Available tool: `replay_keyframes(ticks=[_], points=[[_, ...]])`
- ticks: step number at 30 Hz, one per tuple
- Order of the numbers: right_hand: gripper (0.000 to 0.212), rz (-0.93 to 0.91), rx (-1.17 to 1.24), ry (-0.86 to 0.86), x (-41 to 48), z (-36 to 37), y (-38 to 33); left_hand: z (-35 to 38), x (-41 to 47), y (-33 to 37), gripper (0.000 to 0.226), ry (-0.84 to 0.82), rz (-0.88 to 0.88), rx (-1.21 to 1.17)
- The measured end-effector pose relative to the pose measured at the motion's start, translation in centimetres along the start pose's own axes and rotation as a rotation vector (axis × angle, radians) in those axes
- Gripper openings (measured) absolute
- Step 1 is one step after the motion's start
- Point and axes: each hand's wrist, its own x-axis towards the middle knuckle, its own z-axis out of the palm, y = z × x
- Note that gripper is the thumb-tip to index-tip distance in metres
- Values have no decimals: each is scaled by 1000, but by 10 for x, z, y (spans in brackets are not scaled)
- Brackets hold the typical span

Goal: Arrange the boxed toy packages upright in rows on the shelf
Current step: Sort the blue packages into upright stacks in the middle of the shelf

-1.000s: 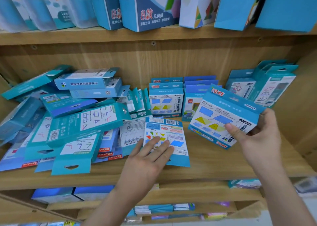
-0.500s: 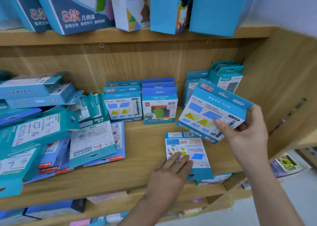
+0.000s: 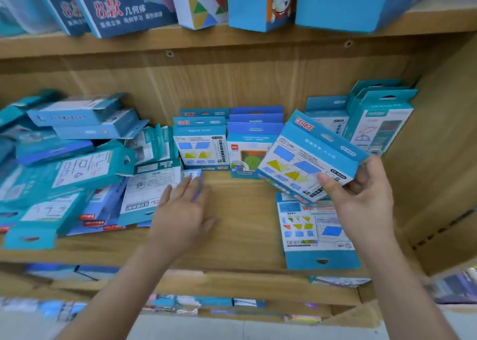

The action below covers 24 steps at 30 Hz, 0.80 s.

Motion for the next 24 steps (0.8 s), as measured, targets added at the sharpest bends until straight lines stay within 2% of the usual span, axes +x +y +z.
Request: replay_keyframes(ticks=[5, 8, 13, 19, 24], points=[[36, 27, 29, -79, 1, 24, 1, 14, -9, -12, 43, 16, 18, 109], [39, -3, -3, -137, 6, 43, -8, 16, -20, -22, 26, 92, 68, 147], [40, -164, -323, -223, 19, 93, -23, 15, -41, -30, 46, 36, 95, 123], [51, -353, -678, -392, 28, 150, -22, 3, -50, -30, 53, -31, 139, 151], [54, -363, -833, -462, 37, 174, -10, -1, -56, -34, 58, -73, 162, 172]])
